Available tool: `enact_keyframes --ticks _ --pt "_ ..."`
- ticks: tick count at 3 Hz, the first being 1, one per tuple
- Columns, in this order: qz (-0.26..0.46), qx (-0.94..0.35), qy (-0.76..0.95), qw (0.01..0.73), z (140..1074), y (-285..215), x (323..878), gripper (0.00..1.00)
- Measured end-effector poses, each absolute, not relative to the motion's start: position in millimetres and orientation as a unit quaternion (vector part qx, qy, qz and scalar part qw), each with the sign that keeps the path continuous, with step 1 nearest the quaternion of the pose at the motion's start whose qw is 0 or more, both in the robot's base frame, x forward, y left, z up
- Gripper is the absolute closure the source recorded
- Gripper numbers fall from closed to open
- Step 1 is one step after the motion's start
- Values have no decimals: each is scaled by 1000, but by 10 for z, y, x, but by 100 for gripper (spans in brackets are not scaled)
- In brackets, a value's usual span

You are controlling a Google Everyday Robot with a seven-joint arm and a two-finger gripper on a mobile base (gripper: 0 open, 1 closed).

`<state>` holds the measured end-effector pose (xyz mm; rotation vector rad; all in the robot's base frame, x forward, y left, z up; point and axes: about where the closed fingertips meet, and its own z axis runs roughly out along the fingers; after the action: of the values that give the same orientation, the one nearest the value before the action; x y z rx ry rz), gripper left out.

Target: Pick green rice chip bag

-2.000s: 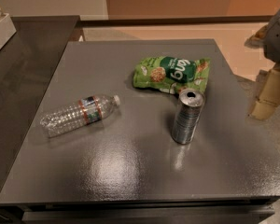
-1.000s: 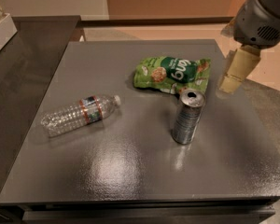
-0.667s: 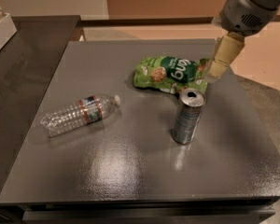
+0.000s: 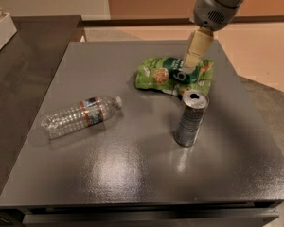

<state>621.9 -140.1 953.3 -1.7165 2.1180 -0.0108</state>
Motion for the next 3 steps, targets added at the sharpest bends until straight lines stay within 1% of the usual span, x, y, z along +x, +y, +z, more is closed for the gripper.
enact_keyframes --ticks 1,3 --pt "8 -623 760 184 9314 -1151 6261 0" --pt "17 -631 763 139 8819 -938 6189 0"
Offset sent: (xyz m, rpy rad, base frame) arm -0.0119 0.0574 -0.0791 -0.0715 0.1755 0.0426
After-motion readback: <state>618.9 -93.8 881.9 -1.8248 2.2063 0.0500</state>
